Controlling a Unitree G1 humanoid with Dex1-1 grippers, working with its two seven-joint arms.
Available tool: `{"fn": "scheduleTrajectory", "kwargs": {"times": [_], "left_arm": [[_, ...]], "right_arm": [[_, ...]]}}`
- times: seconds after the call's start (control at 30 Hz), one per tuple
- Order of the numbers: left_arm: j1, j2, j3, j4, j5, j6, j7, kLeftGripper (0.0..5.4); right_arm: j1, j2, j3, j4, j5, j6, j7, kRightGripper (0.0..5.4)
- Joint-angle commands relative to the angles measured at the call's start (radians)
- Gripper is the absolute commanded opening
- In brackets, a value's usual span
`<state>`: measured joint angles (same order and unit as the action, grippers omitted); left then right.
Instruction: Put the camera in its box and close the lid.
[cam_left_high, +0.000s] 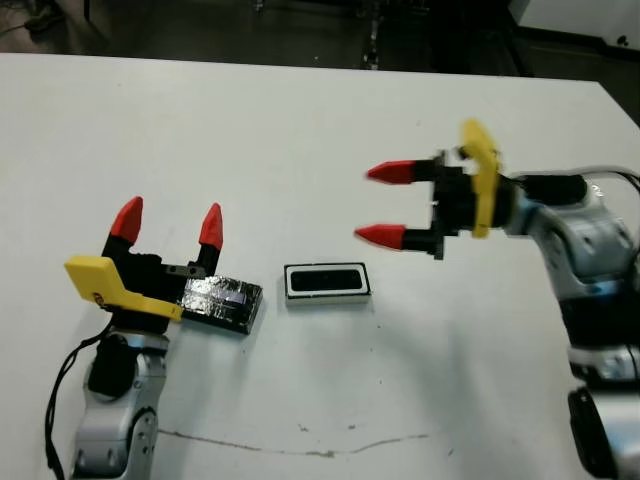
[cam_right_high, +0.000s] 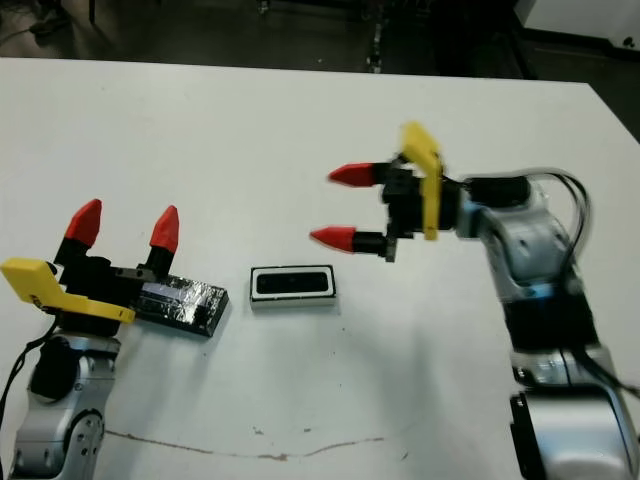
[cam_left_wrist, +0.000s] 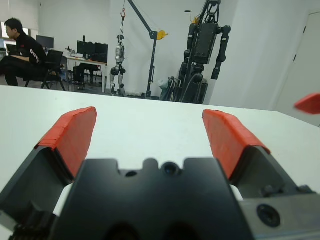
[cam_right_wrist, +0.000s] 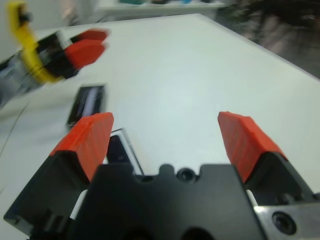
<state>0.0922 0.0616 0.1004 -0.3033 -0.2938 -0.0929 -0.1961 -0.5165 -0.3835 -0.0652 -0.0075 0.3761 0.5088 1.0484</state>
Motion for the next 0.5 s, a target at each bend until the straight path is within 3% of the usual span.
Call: {"fn": "scheduleTrajectory", "kwargs": {"times": [0.03, 0.13, 0.3, 0.5], "left_arm": [[0.000, 0.026, 0.011, -0.010, 0.006, 0.018, -0.005, 5.40], [-0.004, 0.037, 0.014, -0.013, 0.004, 0.022, -0.009, 5.40], [-0.010, 0.066, 0.022, -0.022, 0.011, 0.036, -0.022, 5.40], [-0.043, 0.260, 0.053, -0.063, -0.036, 0.164, -0.172, 5.40]], "right_arm": [[0.190, 0.069, -0.118, -0.121, 0.039, -0.056, -0.186, 5.00], [0.318, 0.121, -0.178, -0.197, 0.053, -0.128, -0.300, 4.60], [0.496, 0.219, -0.233, -0.323, 0.049, -0.162, -0.531, 3.88], [0.635, 0.305, -0.236, -0.357, 0.061, -0.292, -0.622, 2.88]]}}
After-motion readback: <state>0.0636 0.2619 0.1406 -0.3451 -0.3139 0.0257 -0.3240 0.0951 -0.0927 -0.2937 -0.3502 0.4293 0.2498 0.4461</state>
